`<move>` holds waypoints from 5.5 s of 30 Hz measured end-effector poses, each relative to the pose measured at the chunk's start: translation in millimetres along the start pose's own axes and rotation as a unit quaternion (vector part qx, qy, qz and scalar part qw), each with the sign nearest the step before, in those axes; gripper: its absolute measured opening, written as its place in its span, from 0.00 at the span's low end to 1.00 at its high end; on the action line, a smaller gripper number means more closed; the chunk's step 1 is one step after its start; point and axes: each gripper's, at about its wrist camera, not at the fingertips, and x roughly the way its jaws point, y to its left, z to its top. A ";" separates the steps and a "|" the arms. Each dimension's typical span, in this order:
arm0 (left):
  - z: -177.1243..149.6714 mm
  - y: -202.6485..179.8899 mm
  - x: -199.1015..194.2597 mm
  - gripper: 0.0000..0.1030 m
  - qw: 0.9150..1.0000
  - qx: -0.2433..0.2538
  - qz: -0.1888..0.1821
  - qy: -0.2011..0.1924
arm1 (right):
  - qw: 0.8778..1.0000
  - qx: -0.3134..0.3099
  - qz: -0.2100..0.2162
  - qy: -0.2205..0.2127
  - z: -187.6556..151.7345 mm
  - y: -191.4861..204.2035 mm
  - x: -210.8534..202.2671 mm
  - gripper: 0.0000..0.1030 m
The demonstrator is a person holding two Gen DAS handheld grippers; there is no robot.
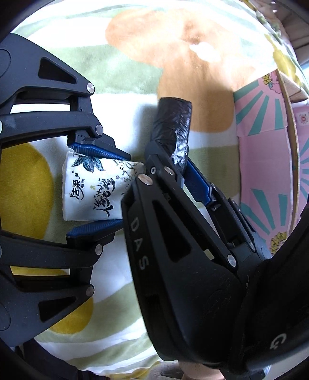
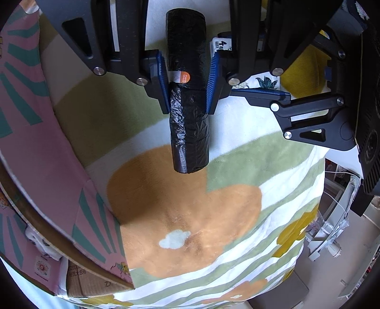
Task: Organize objects
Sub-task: 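Lift the tissue packet with the left tool while the right tool lifts the black roll, then carry the tissue packet and black roll over the cardboard box with both tools, then lower the packet and roll into the box and open both tools, then withdraw both tools up and away from the box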
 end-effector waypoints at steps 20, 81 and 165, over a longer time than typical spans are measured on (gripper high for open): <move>61.5 34.7 -138.1 0.41 0.999 0.023 0.015 -0.042 | 0.977 0.161 -0.114 -0.077 21.9 36.0 -146.3 0.26; 317.0 81.3 -95.2 0.42 0.999 0.002 0.029 -0.035 | 0.863 0.380 -0.321 -0.088 46.7 -84.4 -244.1 0.26; 148.2 77.5 -269.7 1.00 0.992 -0.035 0.056 -0.108 | 0.831 0.434 -0.315 -0.148 1.1 74.1 -287.5 0.99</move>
